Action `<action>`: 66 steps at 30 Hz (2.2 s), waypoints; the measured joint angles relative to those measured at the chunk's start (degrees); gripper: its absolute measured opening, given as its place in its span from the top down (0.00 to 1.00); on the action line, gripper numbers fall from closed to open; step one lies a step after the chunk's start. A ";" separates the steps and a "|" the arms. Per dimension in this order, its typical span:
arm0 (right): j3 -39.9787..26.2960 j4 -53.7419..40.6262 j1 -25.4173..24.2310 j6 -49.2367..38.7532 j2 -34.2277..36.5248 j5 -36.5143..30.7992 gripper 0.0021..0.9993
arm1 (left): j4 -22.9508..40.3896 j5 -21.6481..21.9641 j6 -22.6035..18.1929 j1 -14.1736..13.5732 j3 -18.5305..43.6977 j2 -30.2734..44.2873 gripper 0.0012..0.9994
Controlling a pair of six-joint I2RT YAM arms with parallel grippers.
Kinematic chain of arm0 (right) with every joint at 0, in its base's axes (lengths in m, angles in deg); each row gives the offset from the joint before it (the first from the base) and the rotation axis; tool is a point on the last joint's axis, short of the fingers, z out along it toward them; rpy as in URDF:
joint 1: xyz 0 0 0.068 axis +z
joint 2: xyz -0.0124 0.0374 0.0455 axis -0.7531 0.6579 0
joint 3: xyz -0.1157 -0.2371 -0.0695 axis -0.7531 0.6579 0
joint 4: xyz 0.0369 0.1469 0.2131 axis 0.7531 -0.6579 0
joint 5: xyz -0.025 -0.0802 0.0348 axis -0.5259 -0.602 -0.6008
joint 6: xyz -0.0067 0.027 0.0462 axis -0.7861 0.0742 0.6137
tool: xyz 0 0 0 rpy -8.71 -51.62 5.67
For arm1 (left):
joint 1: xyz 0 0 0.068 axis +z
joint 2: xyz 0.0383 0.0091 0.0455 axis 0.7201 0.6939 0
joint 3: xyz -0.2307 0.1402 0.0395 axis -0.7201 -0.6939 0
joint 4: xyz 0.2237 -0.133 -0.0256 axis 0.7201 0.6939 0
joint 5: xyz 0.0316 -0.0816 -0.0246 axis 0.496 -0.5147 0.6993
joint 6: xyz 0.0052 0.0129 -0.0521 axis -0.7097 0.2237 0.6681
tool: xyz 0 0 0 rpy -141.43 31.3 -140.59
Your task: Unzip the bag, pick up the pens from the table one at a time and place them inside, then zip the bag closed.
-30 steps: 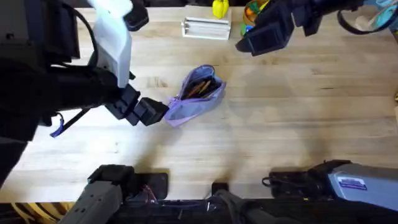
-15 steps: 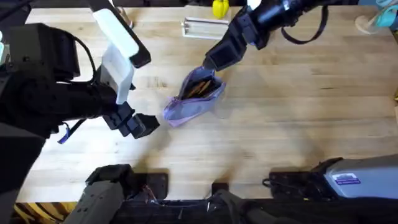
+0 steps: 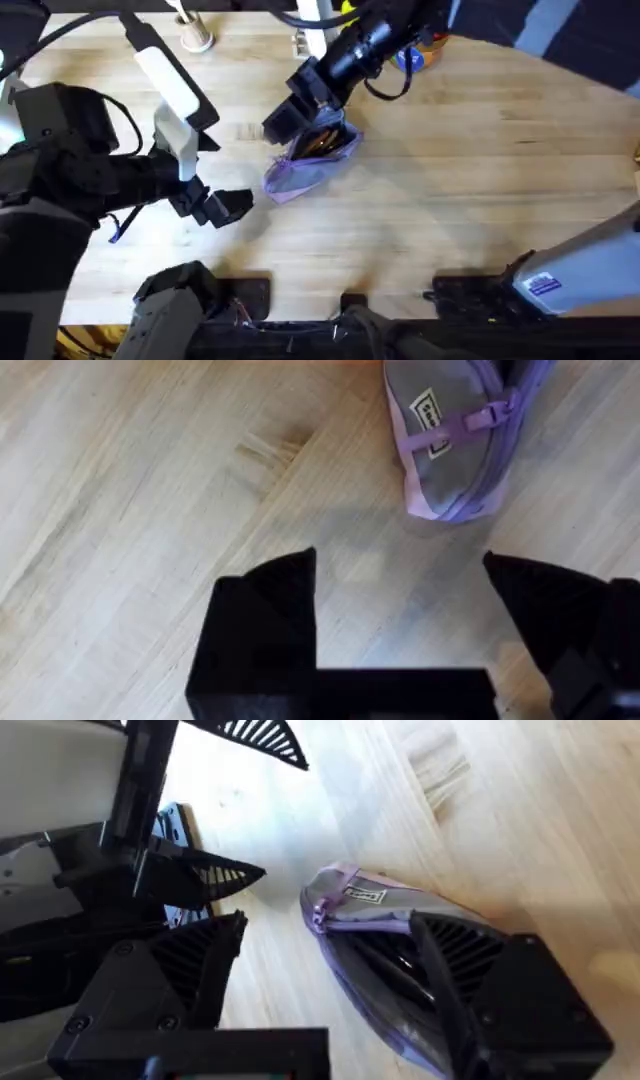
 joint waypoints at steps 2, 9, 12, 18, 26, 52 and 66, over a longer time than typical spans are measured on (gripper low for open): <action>0.00 0.61 1.93 0.02 0.71 -0.85 0.01 | -0.04 -1.21 -0.68 1.25 -0.43 0.00 0.01; 0.00 2.49 4.70 0.15 3.37 -1.26 0.01 | -0.02 -3.74 -2.80 5.35 -2.93 0.00 0.01; 0.00 2.41 5.21 0.17 5.37 -1.64 0.01 | -0.01 -5.39 -4.64 5.87 -3.66 0.00 0.01; 0.00 1.68 6.02 0.65 9.11 -1.74 0.01 | 0.02 -6.93 -6.25 5.87 -3.74 0.00 0.01; 0.00 -3.33 6.02 1.61 10.27 -1.23 0.02 | 0.61 -7.09 -6.66 5.87 -3.74 0.00 0.02; 0.00 -7.46 6.04 1.66 10.27 2.98 0.78 | 1.99 -7.38 -6.86 5.87 -3.74 0.00 0.01; -3.13 -8.42 5.46 1.84 10.27 2.86 0.97 | 2.03 -10.00 -6.86 5.87 -3.74 0.00 0.01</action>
